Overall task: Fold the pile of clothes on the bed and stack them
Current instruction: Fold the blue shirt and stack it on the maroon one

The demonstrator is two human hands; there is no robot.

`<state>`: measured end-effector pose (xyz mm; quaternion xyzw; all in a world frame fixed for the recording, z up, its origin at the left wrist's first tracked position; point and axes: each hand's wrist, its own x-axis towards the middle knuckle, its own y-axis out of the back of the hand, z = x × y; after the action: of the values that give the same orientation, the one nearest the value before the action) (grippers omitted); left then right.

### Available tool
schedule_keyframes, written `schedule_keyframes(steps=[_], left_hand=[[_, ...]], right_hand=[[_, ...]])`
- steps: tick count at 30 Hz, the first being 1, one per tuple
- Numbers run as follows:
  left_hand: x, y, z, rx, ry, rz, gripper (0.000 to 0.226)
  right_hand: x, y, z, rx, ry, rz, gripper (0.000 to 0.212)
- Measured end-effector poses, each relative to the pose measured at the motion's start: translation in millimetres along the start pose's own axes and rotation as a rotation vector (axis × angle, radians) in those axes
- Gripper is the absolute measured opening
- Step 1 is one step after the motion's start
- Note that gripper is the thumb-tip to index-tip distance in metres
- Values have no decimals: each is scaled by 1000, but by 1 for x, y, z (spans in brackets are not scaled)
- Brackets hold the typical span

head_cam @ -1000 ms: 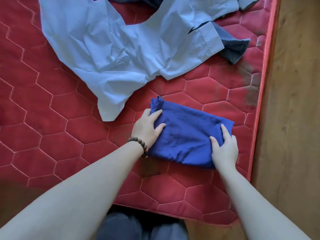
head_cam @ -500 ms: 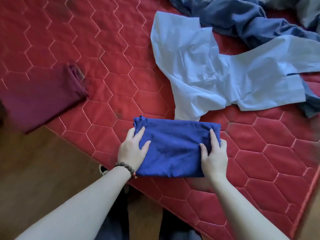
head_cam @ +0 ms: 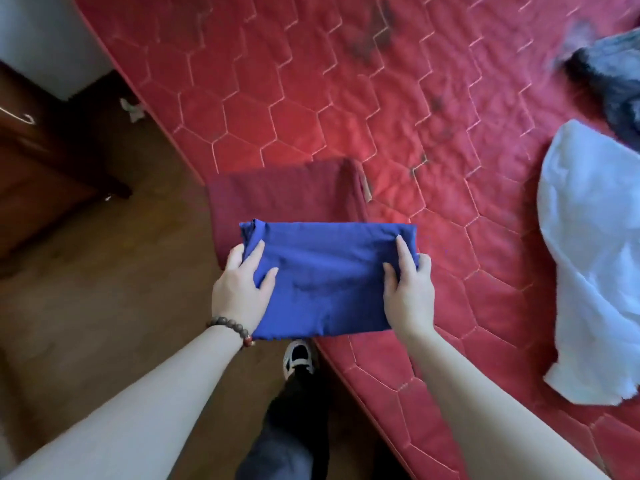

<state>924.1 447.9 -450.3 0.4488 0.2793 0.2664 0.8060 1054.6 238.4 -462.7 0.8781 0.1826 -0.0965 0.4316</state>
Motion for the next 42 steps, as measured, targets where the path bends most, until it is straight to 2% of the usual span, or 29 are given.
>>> schedule_keyframes(steps=[4, 8, 12, 15, 18, 21, 23, 25, 31, 39, 42], left_hand=[[47, 16, -38, -37, 69, 69, 50], [86, 13, -57, -72, 97, 97, 51], [113, -4, -69, -35, 116, 16, 61], [122, -15, -78, -161, 148, -61, 72], [129, -19, -80, -208, 162, -135, 75], [129, -14, -75, -228, 166, -125, 74], [129, -11, -69, -227, 177, -106, 72], [130, -10, -59, -229, 159, -79, 71], [134, -26, -1, -259, -3, -118, 69], [124, -75, 103, -280, -272, -160, 74], [120, -95, 116, -53, -310, -62, 75]], right_hand=[[46, -39, -58, -74, 82, -44, 51], [88, -58, -88, -141, 158, -26, 50], [122, -72, -88, -322, 137, -48, 57], [138, -75, -75, -503, 95, -19, 75], [146, -77, -70, -441, 71, -84, 79], [144, -77, -73, -336, 136, -94, 73], [139, -77, -77, -172, 93, -153, 68], [136, -72, -77, -115, 67, -158, 63], [126, -25, -38, -106, 6, 8, 53], [116, 57, 49, -53, -84, 311, 55], [119, 67, 78, -285, -105, 458, 63]])
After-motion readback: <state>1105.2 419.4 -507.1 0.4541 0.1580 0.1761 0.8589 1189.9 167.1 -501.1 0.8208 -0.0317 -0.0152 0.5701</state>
